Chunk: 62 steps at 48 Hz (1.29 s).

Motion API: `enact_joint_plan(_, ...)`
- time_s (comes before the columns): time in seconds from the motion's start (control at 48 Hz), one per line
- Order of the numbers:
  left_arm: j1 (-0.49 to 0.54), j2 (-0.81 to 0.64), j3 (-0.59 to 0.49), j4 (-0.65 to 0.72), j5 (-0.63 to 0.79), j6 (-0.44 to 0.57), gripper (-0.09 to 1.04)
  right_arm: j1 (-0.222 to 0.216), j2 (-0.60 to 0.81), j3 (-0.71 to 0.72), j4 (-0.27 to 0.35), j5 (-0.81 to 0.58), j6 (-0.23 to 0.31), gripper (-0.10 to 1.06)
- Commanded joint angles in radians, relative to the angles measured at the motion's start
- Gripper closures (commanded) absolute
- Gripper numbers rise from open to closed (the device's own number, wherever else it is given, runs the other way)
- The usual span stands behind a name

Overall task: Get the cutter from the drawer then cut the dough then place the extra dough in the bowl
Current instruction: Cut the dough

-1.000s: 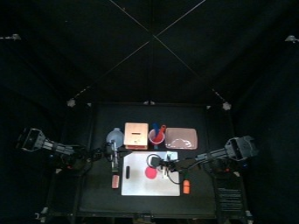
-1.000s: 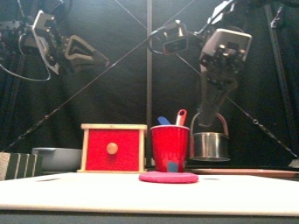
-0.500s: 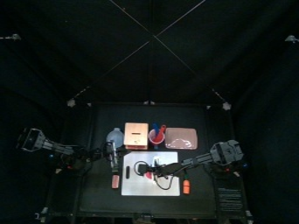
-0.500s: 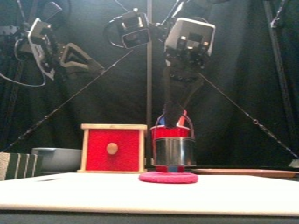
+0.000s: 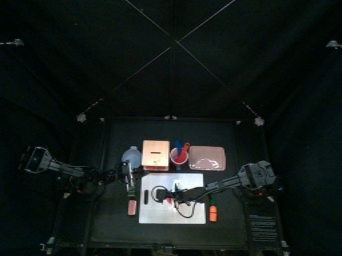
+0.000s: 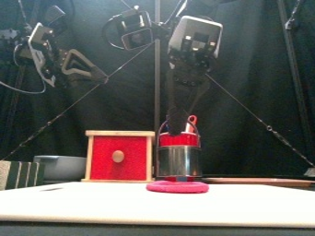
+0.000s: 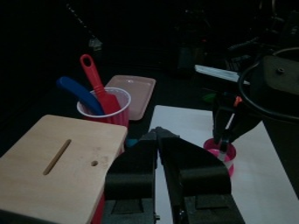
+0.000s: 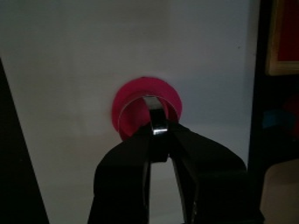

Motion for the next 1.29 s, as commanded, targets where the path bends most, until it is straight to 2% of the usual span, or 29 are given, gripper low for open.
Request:
enact_joint_plan(0.021,0.000,-0.002,-0.017,-0.002,-0.008,0.000,0.51,-0.003,-0.020,-0.026,-0.002,-0.006,-0.002,0.41)
enact_joint_plan(0.854,-0.005,-0.002,-0.012,-0.012,-0.002,0.000,0.51,-0.005,0.011,-0.018,-0.017,-0.009,0.000,0.41)
enact_joint_plan(1.083,-0.008,-0.002,-0.012,-0.020,-0.002,0.000,0.51,-0.005,0.002,-0.034,-0.026,0.005,0.034,0.40)
enact_joint_plan(1.188,-0.008,-0.002,-0.012,-0.018,-0.002,0.000,0.51,-0.003,-0.008,-0.035,-0.043,0.002,0.044,0.36)
enact_joint_plan(1.292,-0.008,-0.002,-0.015,-0.020,-0.002,0.000,0.51,-0.002,-0.018,-0.034,-0.049,-0.003,0.046,0.26)
